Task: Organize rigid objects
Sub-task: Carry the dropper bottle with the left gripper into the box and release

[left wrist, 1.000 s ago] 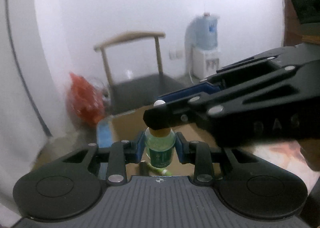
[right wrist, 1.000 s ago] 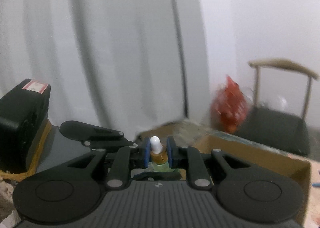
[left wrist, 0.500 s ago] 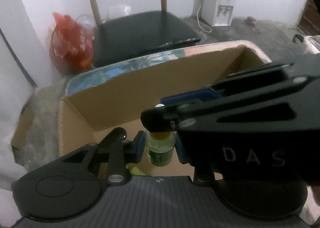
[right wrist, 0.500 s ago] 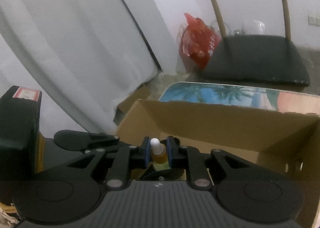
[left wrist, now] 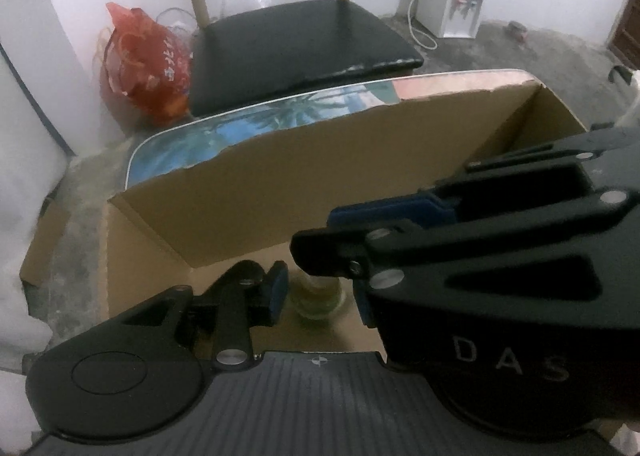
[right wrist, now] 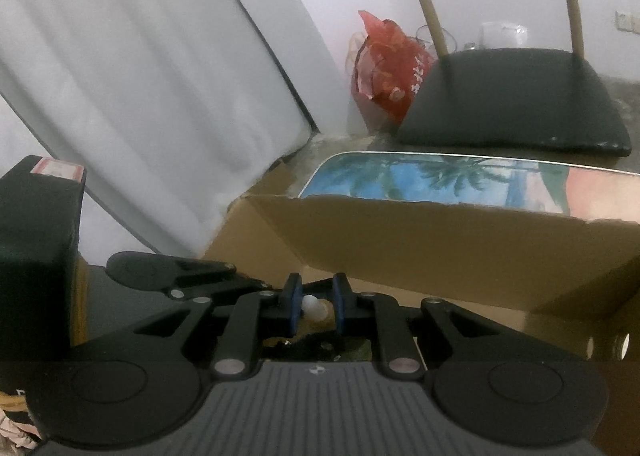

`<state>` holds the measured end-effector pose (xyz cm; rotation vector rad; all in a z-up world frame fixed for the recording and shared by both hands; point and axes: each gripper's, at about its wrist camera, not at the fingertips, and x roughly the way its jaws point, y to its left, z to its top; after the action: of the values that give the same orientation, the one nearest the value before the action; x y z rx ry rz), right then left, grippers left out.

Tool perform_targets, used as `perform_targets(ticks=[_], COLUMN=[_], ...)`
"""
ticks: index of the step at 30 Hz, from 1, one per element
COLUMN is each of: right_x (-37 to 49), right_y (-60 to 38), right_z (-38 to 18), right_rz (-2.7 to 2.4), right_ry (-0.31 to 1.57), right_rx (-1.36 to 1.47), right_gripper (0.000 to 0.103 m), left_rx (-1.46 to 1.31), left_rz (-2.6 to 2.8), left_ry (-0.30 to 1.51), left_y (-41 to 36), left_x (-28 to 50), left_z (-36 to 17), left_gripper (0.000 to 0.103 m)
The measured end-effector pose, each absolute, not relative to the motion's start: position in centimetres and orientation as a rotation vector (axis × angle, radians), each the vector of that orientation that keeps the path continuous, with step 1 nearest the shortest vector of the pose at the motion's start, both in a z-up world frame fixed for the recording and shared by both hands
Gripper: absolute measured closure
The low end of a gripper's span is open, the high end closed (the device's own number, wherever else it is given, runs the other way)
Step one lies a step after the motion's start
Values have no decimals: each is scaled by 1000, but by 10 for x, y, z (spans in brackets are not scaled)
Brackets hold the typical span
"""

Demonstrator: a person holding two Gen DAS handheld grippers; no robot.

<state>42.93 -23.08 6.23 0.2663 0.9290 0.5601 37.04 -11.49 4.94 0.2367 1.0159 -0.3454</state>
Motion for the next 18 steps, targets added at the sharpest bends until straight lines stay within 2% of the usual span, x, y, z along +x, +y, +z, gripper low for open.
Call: perform_targets(ticks=[3,7,16,18], right_x=[426,420,380,358], right_y=[-229,-230,-261,-274], right_z=[67,78,113,125], right_rz=[564,562,558,563], right_ry=[917,904,813,771], right_rx=[258,257,339,356], right_gripper=[85,83,83,83], left_rx=[229,230,207,209], left_rz=[-340,-332,-352,-368], left_ry=[1019,1002,928,901], left_y=[-114,-113,-104,-97], left_x=[368,361,325,309], left_z=[54,63,102,117], left_gripper=[60,40,16,14])
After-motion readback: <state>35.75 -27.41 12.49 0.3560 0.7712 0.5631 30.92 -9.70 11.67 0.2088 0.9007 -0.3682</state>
